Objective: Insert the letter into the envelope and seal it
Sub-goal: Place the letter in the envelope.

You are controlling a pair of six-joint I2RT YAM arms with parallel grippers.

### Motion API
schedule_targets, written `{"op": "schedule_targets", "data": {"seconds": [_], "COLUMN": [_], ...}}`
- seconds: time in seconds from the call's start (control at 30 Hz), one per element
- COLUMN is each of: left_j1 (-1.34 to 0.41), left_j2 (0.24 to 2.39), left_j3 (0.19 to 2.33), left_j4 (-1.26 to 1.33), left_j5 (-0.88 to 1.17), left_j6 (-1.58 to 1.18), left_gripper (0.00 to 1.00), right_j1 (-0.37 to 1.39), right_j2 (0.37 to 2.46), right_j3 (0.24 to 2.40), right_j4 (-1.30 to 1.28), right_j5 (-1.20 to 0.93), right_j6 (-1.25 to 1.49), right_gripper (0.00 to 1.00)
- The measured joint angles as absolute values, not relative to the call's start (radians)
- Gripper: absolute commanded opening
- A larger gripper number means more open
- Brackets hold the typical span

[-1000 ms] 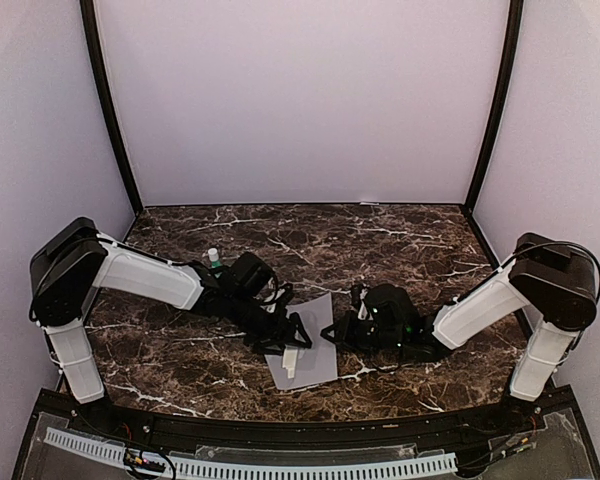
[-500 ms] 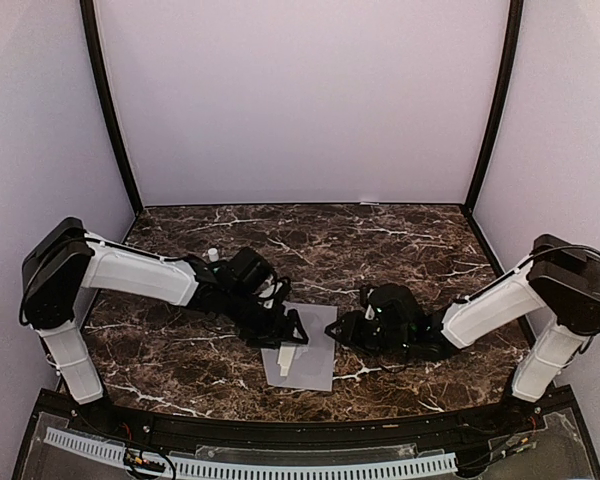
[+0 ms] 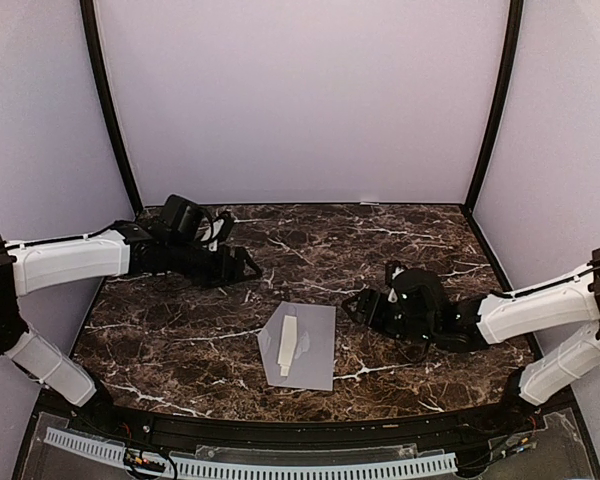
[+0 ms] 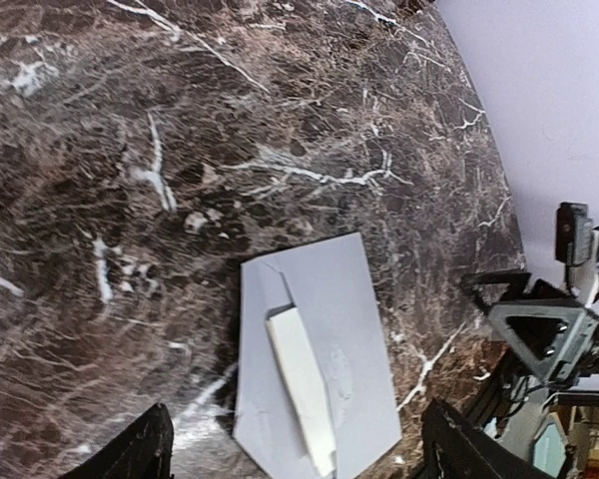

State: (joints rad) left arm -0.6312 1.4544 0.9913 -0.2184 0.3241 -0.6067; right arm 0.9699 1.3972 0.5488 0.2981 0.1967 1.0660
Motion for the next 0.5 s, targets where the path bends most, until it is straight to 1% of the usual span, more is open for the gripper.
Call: {"op": "schedule_targets", "data": {"seconds": [0.13,0.27,0.4,0.5], "left_j1": [-0.525,-0.429,-0.363,-0.34], "left_j2": [1.452,1.447,1.459,1.508], "left_j3": [1.029,1.095,1.115,1.117], "left_j4": [-0.266,-0.25,-0.207,-0.181], "left_j5": [0.319,0.246,0.144,0.054], "left_j6": [-0.475,-0.354,-0.324,-0.344], "left_gripper": [0.88,0.9,0.9,0.9], "right_j1": [0.958,0.927,0.892,0.881], "right_j2": [1.322,1.25,1.23,1.229], "right_j3": [0.548,0.538,0.526,0.509], "right_j4": [0.263,0.259,0.262,0.264], "right_j5": [0.245,0.277,0.285,0.284], "right_j6": [1.021,0.982,0.947,0.931], "right_gripper": [0.82,0.82,0.82,0.82]}}
